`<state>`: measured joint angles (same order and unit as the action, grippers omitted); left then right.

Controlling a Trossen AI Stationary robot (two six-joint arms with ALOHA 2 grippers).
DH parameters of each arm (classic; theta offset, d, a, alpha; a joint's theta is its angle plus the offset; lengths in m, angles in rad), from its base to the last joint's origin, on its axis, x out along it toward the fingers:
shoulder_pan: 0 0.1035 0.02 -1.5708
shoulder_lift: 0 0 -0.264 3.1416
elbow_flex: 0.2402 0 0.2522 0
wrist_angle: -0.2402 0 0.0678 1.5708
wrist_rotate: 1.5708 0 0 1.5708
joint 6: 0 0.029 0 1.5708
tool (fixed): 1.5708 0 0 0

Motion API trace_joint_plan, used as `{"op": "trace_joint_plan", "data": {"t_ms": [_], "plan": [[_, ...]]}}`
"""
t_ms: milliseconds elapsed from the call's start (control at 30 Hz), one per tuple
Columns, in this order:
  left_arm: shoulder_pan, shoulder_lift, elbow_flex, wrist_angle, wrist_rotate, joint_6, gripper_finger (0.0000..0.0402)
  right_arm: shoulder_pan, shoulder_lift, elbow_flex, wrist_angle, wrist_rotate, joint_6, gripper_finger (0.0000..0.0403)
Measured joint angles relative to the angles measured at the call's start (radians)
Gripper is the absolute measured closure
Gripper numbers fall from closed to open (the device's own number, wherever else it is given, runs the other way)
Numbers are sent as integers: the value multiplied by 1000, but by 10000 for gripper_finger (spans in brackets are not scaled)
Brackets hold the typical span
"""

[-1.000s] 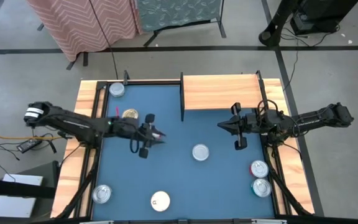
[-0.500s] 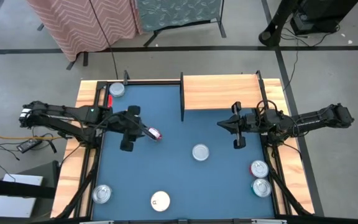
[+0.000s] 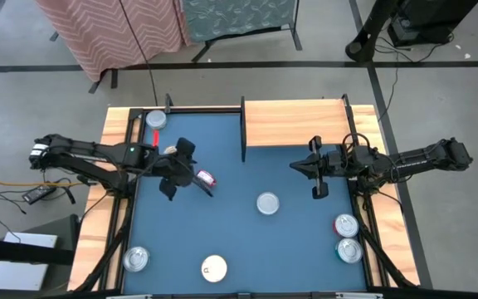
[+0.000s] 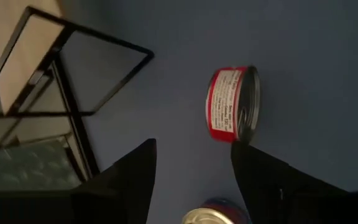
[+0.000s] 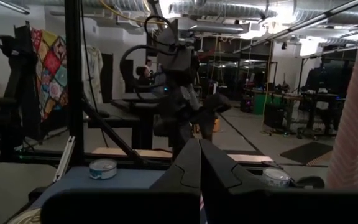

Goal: Stack canned seafood by type on shelf
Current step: Put the left red tuna can on the shelf

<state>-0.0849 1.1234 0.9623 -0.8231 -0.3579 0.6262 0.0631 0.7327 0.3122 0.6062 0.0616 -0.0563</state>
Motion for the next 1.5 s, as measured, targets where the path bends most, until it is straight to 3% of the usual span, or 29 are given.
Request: {"op": "trace_joint_plan", "data": {"t_ms": [133, 300, 600, 1000, 1500], "plan": [[0, 42, 0, -2, 0, 22, 188, 0, 0, 0, -2, 0, 0, 398], [19, 102, 0, 3, 3, -83, 188, 0, 0, 0, -4, 0, 0, 398], [80, 127, 0, 46, 108, -145, 187, 0, 0, 0, -11, -1, 4, 398], [123, 131, -4, 89, 212, -193, 110, 0, 0, 0, -11, -2, 4, 398], [133, 201, -112, 230, 278, -191, 105, 0, 0, 0, -16, -10, 8, 398]]}}
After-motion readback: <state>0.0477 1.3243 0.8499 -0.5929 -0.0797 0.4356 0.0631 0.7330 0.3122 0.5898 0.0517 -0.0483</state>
